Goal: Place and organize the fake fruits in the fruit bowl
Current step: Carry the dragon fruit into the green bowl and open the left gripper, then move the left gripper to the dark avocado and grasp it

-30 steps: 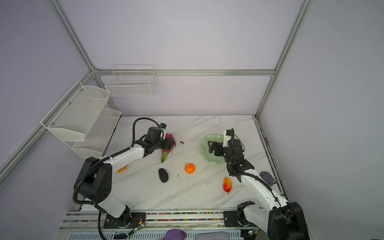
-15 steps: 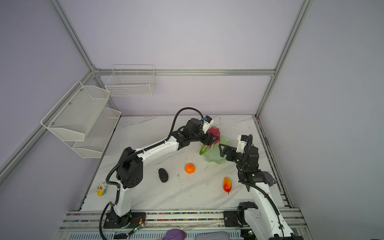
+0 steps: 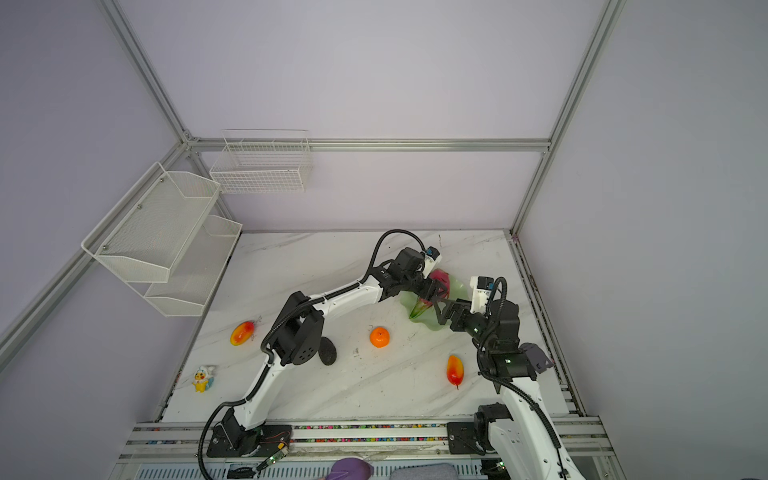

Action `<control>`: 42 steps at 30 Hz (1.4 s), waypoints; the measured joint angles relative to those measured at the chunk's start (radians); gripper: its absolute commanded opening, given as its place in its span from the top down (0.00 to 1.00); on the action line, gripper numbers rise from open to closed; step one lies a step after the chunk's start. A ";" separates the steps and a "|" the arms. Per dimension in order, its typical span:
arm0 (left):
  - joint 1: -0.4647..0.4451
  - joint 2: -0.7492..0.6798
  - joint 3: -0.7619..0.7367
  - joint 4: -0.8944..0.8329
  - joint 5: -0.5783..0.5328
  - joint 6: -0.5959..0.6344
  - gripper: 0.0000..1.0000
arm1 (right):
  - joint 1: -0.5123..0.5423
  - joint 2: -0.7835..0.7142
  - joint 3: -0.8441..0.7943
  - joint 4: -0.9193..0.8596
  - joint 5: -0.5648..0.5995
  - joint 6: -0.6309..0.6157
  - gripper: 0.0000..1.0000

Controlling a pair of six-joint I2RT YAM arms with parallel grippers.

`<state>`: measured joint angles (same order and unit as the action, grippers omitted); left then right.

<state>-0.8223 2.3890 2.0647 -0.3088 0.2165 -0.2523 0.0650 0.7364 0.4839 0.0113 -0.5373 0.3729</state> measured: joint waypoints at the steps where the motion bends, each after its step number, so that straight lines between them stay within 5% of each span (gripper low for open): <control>1: 0.000 0.005 0.005 0.000 0.000 0.000 0.40 | 0.000 0.006 0.000 0.000 -0.002 -0.002 0.03; 9: 0.000 0.052 0.009 -0.015 0.013 0.000 0.29 | 0.000 0.021 0.000 0.000 -0.002 -0.013 0.03; 11: -0.001 0.053 0.009 -0.024 0.013 0.001 0.21 | 0.000 0.025 0.000 0.000 -0.002 -0.014 0.03; 12: -0.002 0.053 0.009 -0.024 0.013 0.003 0.09 | 0.000 0.025 0.000 0.000 -0.002 -0.015 0.03; 15: -0.004 0.053 0.009 -0.023 0.011 0.010 0.01 | 0.000 0.027 0.000 0.003 -0.001 -0.018 0.03; 25: -0.010 0.002 -0.008 -0.019 -0.019 0.056 0.00 | 0.000 0.071 0.010 0.013 0.011 -0.021 0.03; 31: -0.010 -0.277 -0.219 0.046 -0.121 0.108 0.00 | 0.000 0.136 0.044 0.027 0.034 -0.033 0.03; 37: -0.010 -0.666 -0.566 0.084 -0.431 0.097 0.00 | 0.008 0.191 0.064 0.051 0.041 -0.053 0.03; 42: -0.007 -0.902 -0.867 -0.037 -0.652 -0.066 0.01 | 0.178 0.275 0.065 0.085 0.071 -0.072 0.02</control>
<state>-0.8295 1.4872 1.1980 -0.3462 -0.4351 -0.3180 0.2432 1.0111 0.5488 0.0959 -0.4660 0.3012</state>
